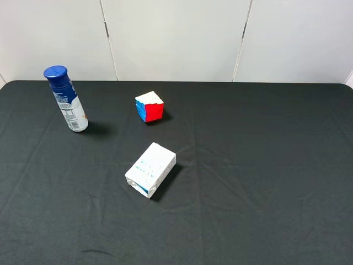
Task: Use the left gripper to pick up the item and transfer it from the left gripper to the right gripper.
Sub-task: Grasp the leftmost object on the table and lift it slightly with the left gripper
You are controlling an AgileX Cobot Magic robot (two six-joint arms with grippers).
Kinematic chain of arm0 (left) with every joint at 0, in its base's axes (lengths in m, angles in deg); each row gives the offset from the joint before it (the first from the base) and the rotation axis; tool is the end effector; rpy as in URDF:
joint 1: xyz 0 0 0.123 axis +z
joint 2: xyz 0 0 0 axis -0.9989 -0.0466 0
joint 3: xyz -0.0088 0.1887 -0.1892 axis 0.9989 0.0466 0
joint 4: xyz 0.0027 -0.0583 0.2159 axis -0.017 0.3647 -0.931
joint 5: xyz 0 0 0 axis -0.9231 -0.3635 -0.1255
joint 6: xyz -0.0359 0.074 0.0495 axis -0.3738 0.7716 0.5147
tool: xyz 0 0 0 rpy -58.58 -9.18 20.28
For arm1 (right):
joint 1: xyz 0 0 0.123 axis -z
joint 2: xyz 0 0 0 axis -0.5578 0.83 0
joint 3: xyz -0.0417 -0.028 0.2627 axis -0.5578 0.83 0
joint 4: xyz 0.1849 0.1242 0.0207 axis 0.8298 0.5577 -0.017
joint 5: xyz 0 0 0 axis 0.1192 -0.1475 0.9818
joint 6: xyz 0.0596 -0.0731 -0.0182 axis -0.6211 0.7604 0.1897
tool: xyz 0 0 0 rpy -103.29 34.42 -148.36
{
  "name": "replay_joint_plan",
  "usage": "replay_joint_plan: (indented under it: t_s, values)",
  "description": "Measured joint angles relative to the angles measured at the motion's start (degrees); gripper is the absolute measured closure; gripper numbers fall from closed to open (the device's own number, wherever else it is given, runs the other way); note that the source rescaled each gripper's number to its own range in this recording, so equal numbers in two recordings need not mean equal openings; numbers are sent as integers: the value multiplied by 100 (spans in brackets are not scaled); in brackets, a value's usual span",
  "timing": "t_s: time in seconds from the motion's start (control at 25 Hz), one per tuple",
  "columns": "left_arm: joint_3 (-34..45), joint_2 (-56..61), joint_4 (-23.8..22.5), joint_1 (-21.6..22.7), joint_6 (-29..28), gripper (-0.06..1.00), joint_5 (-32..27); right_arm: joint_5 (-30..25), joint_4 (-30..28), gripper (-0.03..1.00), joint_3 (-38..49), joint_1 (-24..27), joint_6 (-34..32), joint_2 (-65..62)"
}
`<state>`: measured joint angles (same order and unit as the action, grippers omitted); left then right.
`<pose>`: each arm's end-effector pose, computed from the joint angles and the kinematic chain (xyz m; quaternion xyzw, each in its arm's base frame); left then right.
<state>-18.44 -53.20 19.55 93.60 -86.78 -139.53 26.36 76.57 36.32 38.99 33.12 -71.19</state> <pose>-0.0080 -0.0001 0.2617 -0.0400 0.8505 0.0378 0.5231 -0.0068 -0.0031 0.2649 0.0521 0.8383 -0.0369 0.5414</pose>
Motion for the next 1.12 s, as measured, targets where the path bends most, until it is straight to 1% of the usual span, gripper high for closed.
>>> replay_joint_plan:
  t_s: [1.12]
  values:
    - [-16, 0, 5, 0, 0, -6, 16, 0, 0, -3, 0, 0, 0, 0]
